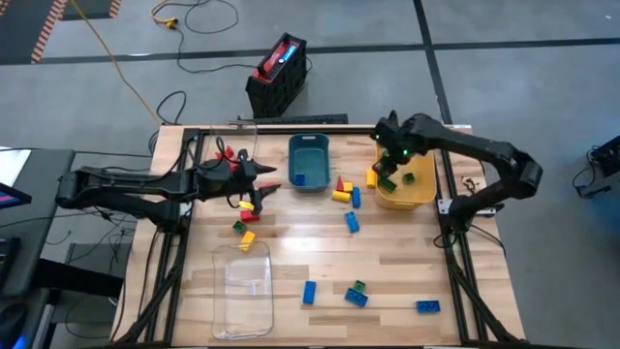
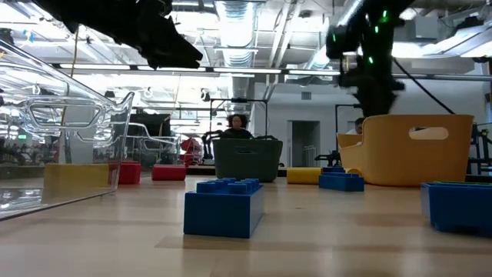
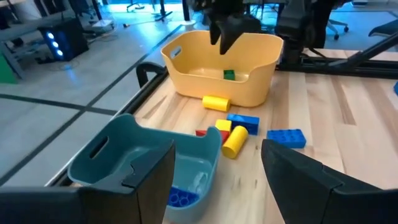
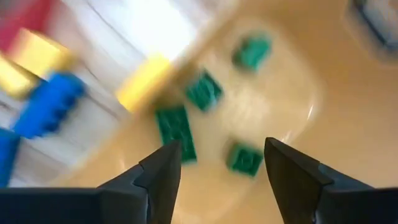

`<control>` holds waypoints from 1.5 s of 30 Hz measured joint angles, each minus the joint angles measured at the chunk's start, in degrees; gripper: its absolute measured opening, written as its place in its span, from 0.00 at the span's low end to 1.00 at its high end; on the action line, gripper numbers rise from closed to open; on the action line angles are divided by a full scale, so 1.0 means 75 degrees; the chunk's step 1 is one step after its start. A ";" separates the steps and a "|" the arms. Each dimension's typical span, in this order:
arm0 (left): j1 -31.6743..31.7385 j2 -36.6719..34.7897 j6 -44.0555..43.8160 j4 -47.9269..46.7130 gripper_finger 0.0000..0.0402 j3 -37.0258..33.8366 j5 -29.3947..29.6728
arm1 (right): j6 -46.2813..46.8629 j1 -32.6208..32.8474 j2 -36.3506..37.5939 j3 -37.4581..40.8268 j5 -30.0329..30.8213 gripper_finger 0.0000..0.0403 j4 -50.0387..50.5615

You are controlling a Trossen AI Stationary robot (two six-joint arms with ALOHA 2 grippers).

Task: Sort blocks
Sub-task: Put the blue game piece into the blue bin

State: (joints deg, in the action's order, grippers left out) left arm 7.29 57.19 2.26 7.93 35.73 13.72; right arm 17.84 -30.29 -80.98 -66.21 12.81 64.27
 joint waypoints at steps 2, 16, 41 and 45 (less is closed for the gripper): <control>0.0054 0.0001 0.0015 0.0011 0.58 0.0000 0.0003 | -0.0008 0.0604 0.0177 -0.0018 0.0560 0.57 -0.0644; 0.0103 0.0003 0.0009 0.0014 0.58 0.0003 0.0006 | 0.0206 0.3348 0.0182 -0.0004 0.0851 0.56 -0.2981; 0.0071 0.0003 -0.0076 0.0023 0.58 0.0009 0.0008 | 0.1027 0.5278 -0.1098 -0.0001 -0.0328 0.56 -0.2198; 0.0071 0.0006 -0.0075 0.0024 0.58 0.0009 0.0009 | -0.0036 0.5644 -0.1156 -0.0001 -0.0328 0.56 -0.2511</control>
State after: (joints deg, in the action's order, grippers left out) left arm 7.81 57.23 1.70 8.11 35.79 13.78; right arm 17.57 12.04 -89.65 -66.22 10.35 45.44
